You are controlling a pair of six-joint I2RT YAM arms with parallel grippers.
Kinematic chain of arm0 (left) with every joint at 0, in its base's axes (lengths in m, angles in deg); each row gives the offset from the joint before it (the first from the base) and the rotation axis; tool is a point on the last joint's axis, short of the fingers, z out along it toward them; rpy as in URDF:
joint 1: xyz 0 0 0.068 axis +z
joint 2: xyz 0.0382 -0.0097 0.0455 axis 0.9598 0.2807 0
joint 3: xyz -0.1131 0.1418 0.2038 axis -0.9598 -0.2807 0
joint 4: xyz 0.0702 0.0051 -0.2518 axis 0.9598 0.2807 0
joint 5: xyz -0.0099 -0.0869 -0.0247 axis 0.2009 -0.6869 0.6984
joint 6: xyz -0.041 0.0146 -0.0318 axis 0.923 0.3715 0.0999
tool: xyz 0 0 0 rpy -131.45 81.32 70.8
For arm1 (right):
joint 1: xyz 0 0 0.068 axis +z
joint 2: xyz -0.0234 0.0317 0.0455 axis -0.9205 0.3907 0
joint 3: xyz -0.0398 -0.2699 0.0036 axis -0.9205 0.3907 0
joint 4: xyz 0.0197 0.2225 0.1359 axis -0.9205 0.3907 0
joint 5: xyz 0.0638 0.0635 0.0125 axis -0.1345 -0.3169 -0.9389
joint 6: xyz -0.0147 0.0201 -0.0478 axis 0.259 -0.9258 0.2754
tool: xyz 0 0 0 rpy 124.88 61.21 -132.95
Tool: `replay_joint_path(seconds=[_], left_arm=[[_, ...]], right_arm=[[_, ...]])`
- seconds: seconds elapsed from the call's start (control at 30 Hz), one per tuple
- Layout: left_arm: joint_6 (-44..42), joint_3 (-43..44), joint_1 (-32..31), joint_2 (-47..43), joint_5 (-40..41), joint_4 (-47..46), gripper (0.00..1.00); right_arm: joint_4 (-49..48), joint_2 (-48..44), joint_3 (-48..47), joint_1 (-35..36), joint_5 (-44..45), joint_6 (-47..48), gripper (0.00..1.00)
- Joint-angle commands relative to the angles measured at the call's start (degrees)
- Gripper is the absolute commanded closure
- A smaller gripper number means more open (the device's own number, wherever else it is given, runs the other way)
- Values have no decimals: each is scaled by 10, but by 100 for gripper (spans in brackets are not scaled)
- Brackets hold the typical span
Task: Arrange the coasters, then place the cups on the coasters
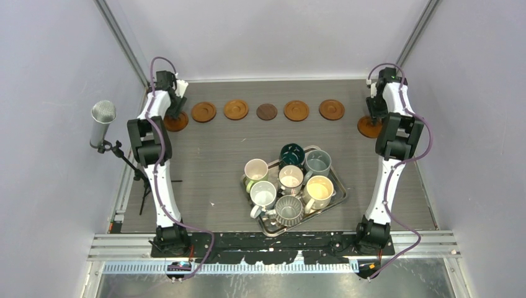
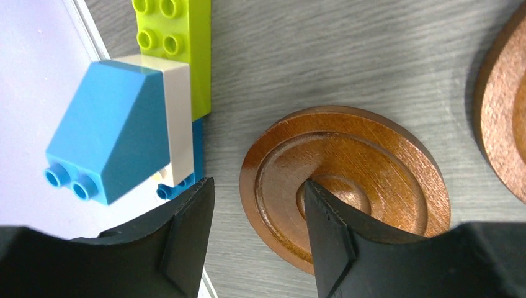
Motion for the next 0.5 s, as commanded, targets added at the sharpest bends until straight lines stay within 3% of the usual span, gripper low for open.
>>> replay_joint_path(seconds=[0.0, 0.47], left_arm=[[-14, 45, 5, 17, -3, -5, 43], [-29, 76, 6, 38, 9, -13, 40]], right_arm=[[-29, 36, -30, 11, -28, -10, 58], [-35, 71, -86, 35, -26, -10, 58]])
